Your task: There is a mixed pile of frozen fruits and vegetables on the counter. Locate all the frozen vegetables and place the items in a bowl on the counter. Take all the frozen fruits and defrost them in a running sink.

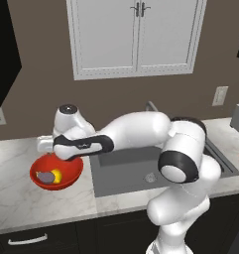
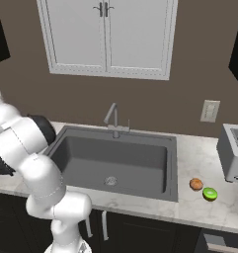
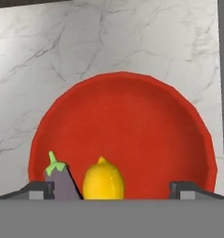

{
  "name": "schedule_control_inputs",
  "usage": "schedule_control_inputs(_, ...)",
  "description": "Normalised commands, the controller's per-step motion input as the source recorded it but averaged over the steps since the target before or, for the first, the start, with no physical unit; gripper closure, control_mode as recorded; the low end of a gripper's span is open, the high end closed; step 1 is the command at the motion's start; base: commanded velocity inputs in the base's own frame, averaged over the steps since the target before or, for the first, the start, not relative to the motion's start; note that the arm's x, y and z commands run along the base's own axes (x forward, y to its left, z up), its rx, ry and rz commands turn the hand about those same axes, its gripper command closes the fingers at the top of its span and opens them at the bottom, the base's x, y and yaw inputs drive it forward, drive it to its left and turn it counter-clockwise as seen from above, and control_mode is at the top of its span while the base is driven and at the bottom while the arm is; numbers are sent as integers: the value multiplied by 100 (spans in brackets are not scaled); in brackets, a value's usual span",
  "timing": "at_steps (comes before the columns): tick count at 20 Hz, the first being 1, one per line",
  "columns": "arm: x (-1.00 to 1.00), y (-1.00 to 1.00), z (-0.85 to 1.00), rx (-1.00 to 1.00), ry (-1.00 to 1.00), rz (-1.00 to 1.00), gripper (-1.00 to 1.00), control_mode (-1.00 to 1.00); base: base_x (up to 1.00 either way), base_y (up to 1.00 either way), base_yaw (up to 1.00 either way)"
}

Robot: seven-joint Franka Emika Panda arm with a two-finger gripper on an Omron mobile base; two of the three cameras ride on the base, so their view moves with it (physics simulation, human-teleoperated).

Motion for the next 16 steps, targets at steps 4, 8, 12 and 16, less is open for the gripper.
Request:
schedule_control_inputs(4,0,-54,16,0,0,-5,-100,-100,0,0,0)
schedule_control_inputs(8,0,-63,0,0,0,-1,-100,-100,0,0,0)
schedule_control_inputs(12,-6,-63,0,0,0,0,-100,-100,0,0,0)
schedule_control_inputs(16,-7,-56,0,0,0,0,-100,-100,0,0,0)
